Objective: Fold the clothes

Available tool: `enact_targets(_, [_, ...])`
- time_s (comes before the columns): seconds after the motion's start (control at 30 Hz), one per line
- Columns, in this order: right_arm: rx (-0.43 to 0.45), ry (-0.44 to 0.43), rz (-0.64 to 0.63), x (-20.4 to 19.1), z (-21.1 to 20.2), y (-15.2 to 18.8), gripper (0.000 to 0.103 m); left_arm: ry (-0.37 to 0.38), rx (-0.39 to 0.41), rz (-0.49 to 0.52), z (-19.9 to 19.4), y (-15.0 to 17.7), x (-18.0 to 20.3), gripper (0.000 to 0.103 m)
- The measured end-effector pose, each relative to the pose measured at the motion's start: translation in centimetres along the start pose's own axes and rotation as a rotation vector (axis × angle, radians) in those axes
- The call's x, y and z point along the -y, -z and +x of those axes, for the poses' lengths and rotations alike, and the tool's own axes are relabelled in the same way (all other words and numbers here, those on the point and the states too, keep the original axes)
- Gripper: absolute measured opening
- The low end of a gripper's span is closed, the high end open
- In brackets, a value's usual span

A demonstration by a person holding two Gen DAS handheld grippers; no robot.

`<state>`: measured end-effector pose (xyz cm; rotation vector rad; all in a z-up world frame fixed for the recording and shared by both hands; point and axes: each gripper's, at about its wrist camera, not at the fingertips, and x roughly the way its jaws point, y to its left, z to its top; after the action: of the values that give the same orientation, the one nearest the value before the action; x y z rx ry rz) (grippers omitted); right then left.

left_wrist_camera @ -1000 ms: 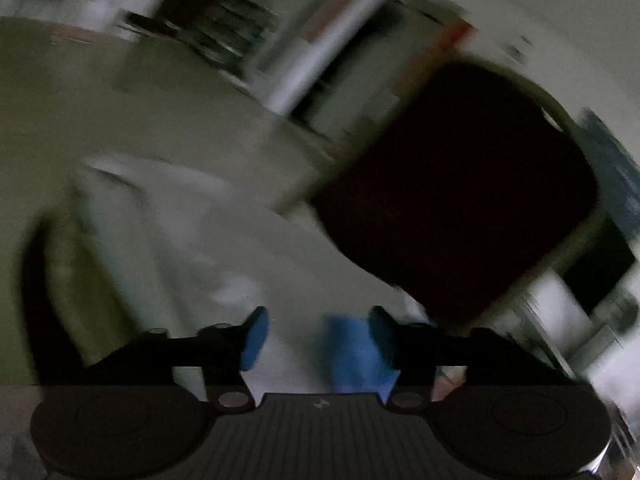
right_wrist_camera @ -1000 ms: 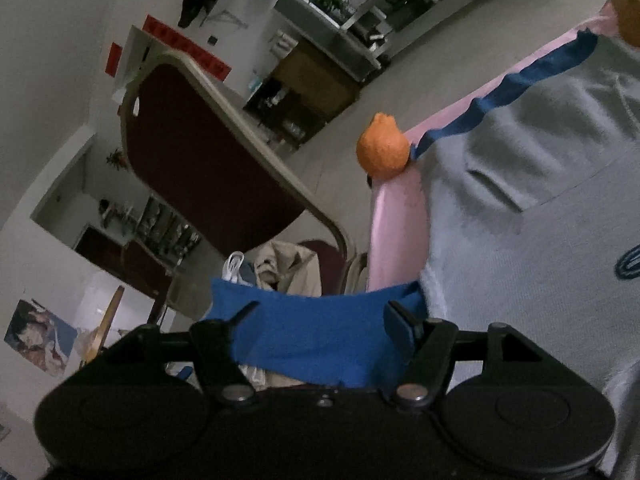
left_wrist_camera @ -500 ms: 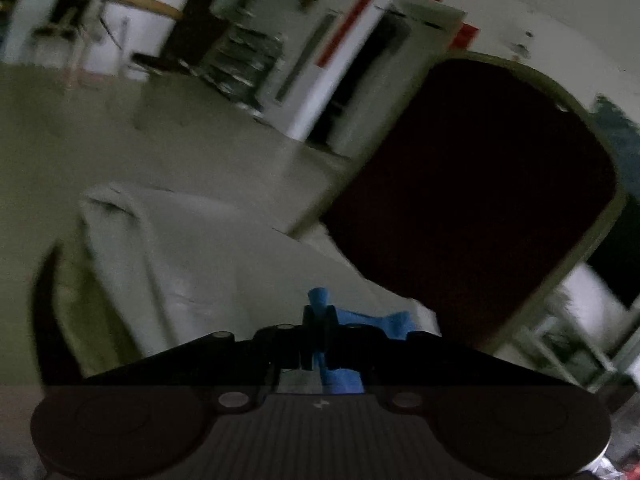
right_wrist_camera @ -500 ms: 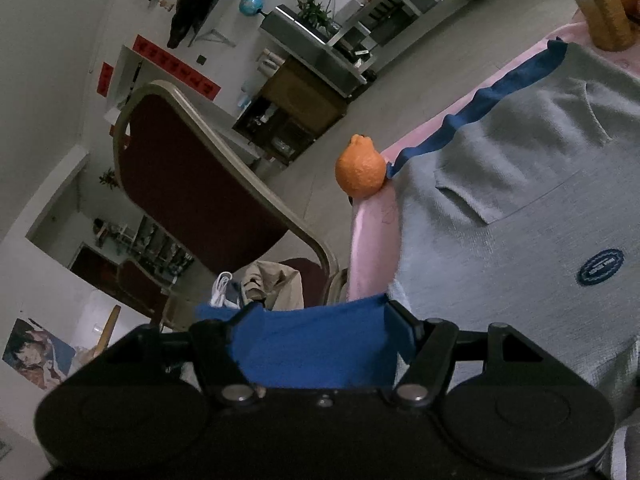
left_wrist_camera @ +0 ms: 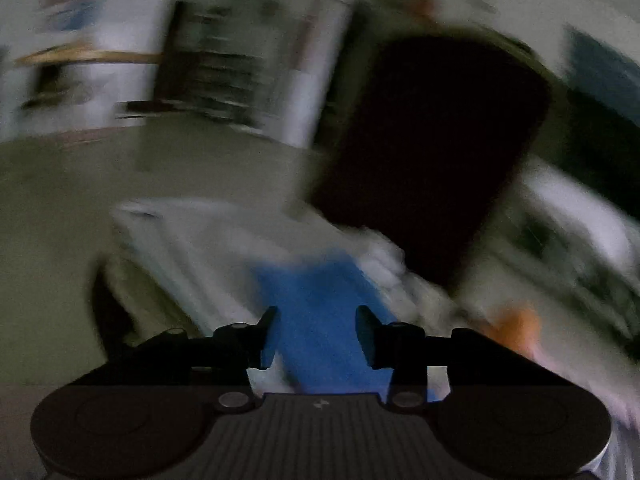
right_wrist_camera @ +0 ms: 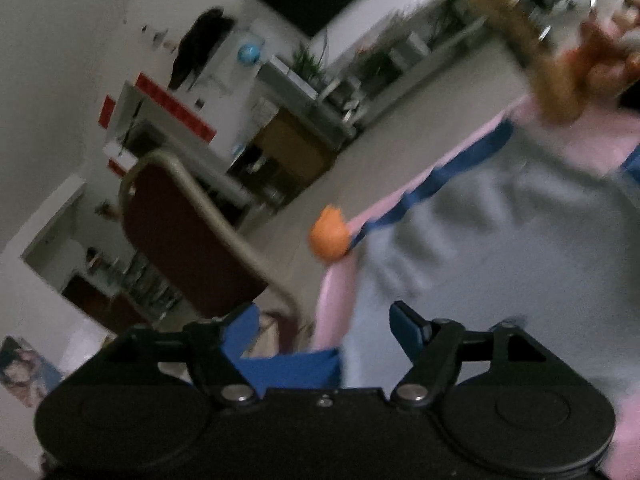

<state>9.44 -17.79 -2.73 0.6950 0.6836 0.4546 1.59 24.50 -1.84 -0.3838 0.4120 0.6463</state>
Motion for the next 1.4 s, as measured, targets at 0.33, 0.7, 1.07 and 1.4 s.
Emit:
enact_targets(0.33, [0.109,0.306,-0.087,9.6,-3.2,-4.8,0.038,0.252,-0.391,0.393,0.7,10.4,12.7,0.036])
enact_targets(0.7, [-0.07,0.693,0.074,20.8,1.8,-6.4,0.052,0.245,-0.475,0.533,4.6,14.2,15.6,0.032])
enact_targets(1.07, [-0.141,0.628,0.137,22.4,4.2,-4.9,0.017,0.211,-0.493,0.506,5.6,14.5,15.0,0.032])
enact_targets(1.4, [-0.154,0.808,-0.017,20.7,2.9,-3.4,0.016,0.183,-0.51,0.523,5.8,14.7,13.9,0.032])
